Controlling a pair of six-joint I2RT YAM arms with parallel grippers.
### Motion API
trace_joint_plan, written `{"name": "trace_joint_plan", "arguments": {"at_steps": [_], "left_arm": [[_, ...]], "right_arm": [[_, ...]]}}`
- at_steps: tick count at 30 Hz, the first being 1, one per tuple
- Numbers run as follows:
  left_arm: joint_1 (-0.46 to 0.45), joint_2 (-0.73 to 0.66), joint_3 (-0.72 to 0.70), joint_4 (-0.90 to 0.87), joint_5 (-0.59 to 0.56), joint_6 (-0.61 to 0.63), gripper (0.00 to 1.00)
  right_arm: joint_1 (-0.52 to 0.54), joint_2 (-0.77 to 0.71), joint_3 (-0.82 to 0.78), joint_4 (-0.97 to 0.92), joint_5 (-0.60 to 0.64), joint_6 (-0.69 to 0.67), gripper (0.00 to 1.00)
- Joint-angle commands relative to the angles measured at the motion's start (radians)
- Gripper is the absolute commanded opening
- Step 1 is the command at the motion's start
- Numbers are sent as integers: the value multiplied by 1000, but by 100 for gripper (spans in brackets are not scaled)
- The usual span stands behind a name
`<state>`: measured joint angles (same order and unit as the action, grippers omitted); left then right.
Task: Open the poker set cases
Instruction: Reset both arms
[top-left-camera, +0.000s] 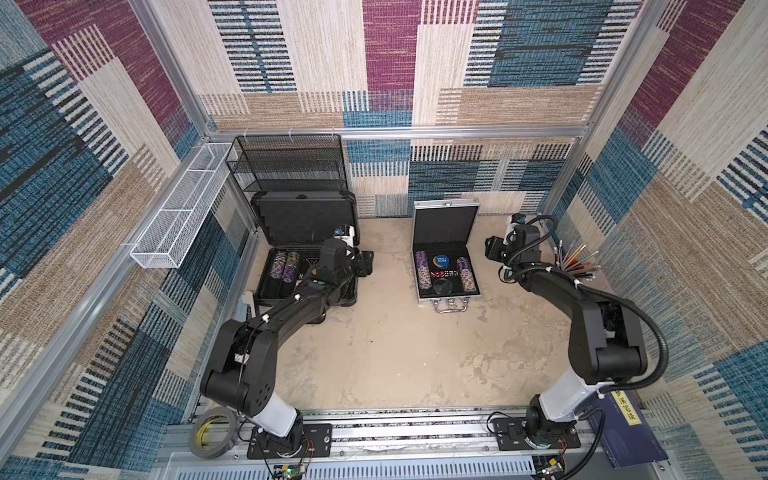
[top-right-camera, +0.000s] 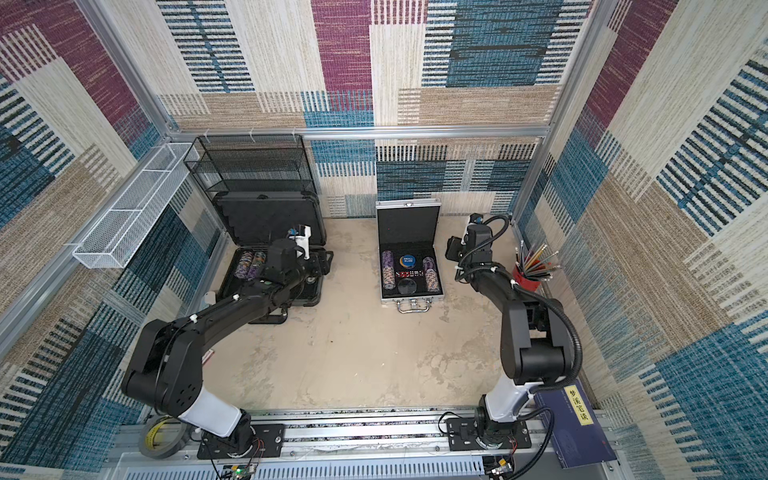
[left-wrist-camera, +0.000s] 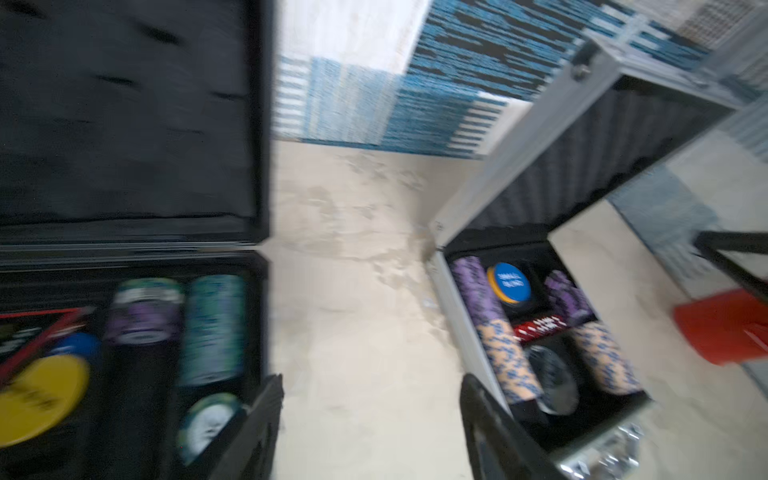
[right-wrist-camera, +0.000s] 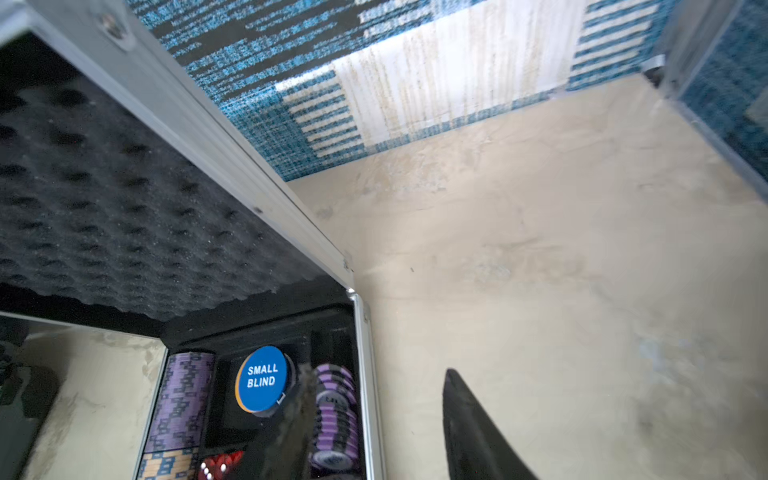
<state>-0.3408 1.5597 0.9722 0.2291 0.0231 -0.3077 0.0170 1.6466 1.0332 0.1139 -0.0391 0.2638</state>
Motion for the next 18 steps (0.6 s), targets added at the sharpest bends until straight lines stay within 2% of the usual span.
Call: {"name": "trace_joint_plan", "arguments": {"at_steps": [1, 6, 7, 8, 9, 14, 18], "left_arm": [[44, -79, -92, 71, -155, 110, 71], [98, -173, -259, 178, -325, 162, 73], [104, -183, -279, 180, -370, 180, 73], [109, -193, -301, 183, -424, 195, 73], [117, -203, -322, 193, -462, 204, 74], [160, -233, -452, 329, -547, 216, 81], [168, -257, -464, 304, -538, 238, 84]], "right_arm": [[-9, -89, -114, 172, 128, -13, 53], [-19, -195, -294, 275, 282, -11, 58], [-20, -208, -328, 300, 320, -9, 63], [-21, -222, -365, 329, 356, -11, 77], [-23, -231, -398, 362, 381, -13, 81], [-23, -253, -582, 636, 396, -88, 85], [-25, -262, -661, 778, 414, -119, 87]]}}
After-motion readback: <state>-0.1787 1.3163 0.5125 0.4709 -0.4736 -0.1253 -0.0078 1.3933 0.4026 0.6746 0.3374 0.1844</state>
